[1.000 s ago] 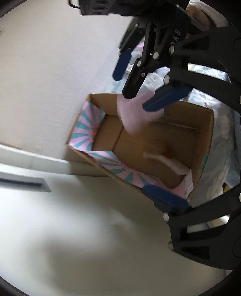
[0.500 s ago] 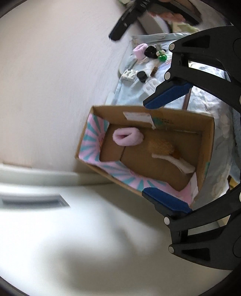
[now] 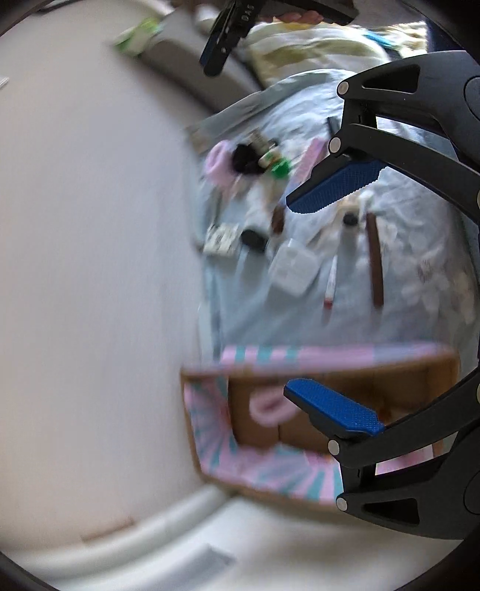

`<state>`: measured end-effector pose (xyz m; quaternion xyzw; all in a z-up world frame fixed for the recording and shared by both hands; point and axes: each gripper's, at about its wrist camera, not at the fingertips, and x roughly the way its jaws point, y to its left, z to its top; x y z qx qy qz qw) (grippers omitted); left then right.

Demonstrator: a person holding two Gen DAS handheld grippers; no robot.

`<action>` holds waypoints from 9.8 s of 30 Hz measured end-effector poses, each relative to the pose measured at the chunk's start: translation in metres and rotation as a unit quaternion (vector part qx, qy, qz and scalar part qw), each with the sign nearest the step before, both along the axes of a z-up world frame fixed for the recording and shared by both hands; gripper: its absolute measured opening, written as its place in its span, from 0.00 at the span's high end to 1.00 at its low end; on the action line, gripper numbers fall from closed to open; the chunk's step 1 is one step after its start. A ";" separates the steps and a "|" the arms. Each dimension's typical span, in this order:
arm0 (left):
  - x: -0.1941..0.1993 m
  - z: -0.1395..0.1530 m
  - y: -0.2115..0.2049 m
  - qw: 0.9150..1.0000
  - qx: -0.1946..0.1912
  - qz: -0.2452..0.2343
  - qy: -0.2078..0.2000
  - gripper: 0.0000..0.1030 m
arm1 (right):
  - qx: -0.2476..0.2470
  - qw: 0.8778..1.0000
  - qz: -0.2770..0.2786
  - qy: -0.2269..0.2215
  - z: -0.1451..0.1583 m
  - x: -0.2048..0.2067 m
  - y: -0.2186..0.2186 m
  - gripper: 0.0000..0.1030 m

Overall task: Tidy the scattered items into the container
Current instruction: 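Grasp the cream tube with the left tool while the right grasps the black cylinder, then carry the tube and cylinder to the striped box and release both, then grasp the brown hair tie with the left tool while the right grasps the UNMV box, then carry the hair tie and UNMV box into the striped box and release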

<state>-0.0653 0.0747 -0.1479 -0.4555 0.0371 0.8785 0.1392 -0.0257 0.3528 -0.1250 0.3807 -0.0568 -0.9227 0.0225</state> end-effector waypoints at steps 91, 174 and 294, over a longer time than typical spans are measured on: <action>0.038 0.064 -0.029 0.996 0.057 -0.036 0.053 0.73 | 0.058 0.970 0.237 -0.012 0.021 0.012 -0.120 0.79; -0.036 -0.012 0.061 0.995 -0.043 -0.090 0.006 0.01 | 0.080 0.988 -0.004 -0.130 -0.057 -0.013 -0.007 0.47; 0.048 -0.008 -0.166 0.981 0.026 0.194 -0.010 0.01 | -0.032 0.936 0.347 -0.058 -0.046 -0.087 -0.298 0.53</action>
